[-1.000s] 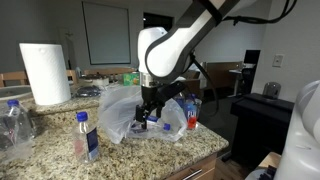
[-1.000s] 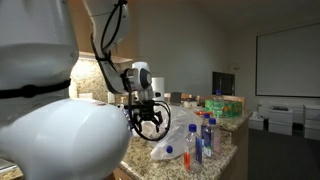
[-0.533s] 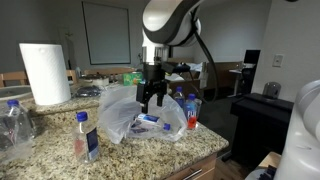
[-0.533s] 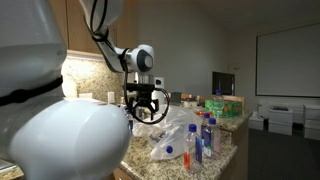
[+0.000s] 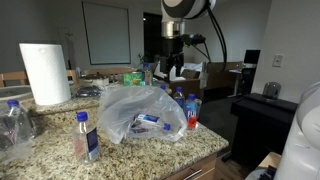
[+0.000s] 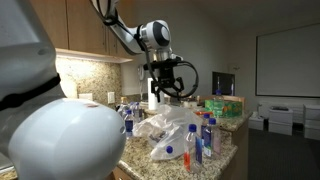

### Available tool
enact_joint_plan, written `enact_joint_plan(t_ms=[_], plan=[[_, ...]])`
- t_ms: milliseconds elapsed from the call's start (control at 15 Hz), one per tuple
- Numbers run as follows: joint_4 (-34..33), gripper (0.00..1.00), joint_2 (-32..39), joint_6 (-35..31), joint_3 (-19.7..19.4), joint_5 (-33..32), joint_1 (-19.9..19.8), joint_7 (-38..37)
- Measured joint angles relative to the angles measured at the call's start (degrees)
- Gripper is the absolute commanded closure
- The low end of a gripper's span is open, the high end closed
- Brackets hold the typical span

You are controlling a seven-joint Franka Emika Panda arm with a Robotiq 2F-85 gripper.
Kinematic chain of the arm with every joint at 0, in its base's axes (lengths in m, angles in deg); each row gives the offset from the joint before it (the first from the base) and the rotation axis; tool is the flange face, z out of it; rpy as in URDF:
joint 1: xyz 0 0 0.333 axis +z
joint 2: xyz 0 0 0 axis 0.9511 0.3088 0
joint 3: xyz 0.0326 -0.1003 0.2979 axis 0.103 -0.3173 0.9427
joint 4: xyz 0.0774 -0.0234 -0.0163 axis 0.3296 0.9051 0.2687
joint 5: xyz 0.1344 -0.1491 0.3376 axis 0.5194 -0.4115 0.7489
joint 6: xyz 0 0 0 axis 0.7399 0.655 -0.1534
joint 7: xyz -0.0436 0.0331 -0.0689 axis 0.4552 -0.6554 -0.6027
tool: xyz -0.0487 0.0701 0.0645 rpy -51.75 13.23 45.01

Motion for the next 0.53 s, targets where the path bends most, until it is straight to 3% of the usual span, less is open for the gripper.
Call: enact_joint_plan(t_ms=[533], plan=[[-8.5,0.00,11.0,-0.9,-10.9,-1.5,-5.5,14.4]])
